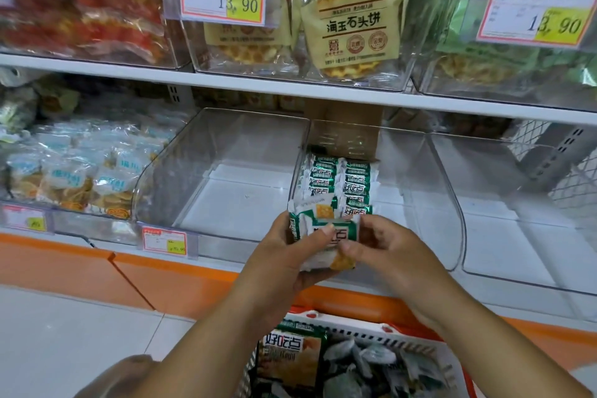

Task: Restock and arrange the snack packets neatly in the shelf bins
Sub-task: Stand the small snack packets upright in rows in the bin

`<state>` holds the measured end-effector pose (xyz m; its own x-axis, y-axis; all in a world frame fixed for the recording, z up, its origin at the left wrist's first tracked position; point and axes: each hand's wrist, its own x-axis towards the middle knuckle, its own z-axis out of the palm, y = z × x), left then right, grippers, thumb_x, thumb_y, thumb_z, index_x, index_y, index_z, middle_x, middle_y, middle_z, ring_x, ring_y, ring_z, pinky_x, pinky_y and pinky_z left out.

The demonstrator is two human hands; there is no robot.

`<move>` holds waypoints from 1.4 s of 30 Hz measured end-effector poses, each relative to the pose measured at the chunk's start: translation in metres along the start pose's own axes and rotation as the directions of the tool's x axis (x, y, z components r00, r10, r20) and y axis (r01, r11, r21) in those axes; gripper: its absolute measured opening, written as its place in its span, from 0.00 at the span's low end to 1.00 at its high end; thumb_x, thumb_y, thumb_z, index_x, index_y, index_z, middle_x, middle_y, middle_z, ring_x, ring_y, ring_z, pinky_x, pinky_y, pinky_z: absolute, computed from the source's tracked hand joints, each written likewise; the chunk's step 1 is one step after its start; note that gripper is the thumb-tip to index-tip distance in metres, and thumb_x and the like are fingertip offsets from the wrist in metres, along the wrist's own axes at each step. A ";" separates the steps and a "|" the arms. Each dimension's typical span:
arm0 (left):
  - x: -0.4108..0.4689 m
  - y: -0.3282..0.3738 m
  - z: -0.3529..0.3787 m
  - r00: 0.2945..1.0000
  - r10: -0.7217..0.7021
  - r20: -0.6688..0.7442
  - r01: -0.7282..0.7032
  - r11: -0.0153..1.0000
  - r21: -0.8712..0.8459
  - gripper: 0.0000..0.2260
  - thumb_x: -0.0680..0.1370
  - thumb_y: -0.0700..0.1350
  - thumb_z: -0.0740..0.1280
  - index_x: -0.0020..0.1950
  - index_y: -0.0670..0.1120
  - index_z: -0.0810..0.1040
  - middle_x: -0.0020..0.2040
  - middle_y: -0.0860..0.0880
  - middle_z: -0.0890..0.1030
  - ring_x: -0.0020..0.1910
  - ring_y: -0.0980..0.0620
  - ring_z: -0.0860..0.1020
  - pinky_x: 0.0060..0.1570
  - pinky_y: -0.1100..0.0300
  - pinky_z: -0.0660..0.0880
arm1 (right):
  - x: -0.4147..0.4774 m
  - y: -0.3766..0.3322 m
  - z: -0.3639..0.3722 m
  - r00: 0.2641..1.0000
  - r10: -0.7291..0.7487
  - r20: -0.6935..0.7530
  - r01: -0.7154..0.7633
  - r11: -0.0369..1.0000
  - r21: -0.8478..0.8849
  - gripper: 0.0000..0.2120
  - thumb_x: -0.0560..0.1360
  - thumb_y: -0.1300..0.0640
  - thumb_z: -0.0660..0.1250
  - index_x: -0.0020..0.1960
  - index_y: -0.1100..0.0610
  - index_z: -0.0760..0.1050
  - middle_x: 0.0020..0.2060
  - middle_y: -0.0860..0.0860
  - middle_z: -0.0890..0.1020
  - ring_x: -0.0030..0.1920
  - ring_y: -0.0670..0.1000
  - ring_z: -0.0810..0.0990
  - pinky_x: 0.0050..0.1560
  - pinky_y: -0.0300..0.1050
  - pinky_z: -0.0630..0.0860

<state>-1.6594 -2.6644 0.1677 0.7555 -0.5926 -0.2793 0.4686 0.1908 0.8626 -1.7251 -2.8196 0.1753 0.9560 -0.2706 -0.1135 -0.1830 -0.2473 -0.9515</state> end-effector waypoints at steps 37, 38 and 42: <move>0.010 0.003 -0.006 0.985 0.098 -0.140 -0.060 0.966 0.251 0.13 0.75 0.43 0.72 0.58 0.43 0.77 0.51 0.43 0.83 0.40 0.48 0.84 0.38 0.58 0.81 | 0.031 -0.014 -0.023 0.995 0.007 0.099 -0.003 0.999 -0.037 0.10 0.76 0.46 0.66 0.57 0.45 0.77 0.45 0.42 0.85 0.46 0.43 0.84 0.45 0.37 0.80; 0.009 0.003 -0.004 0.985 0.116 -0.126 -0.075 0.953 0.295 0.13 0.74 0.43 0.73 0.57 0.45 0.78 0.49 0.44 0.84 0.40 0.48 0.84 0.38 0.58 0.81 | 0.025 -0.015 -0.019 0.991 -0.011 0.136 0.014 1.000 -0.014 0.10 0.75 0.48 0.67 0.57 0.45 0.77 0.46 0.42 0.85 0.46 0.43 0.84 0.45 0.36 0.80; 0.003 0.002 0.002 0.977 0.198 -0.083 -0.138 0.877 0.460 0.11 0.74 0.45 0.74 0.55 0.51 0.81 0.46 0.50 0.83 0.40 0.52 0.84 0.39 0.55 0.83 | 0.016 -0.006 -0.017 0.994 0.005 0.111 -0.006 1.000 0.005 0.10 0.73 0.56 0.72 0.54 0.50 0.78 0.47 0.46 0.85 0.48 0.46 0.84 0.47 0.39 0.80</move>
<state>-1.6571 -2.6673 0.1694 0.8687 -0.4759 -0.1375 0.0962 -0.1103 0.9892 -1.7124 -2.8384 0.1839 0.9745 -0.1670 -0.1497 -0.1876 -0.2414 -0.9521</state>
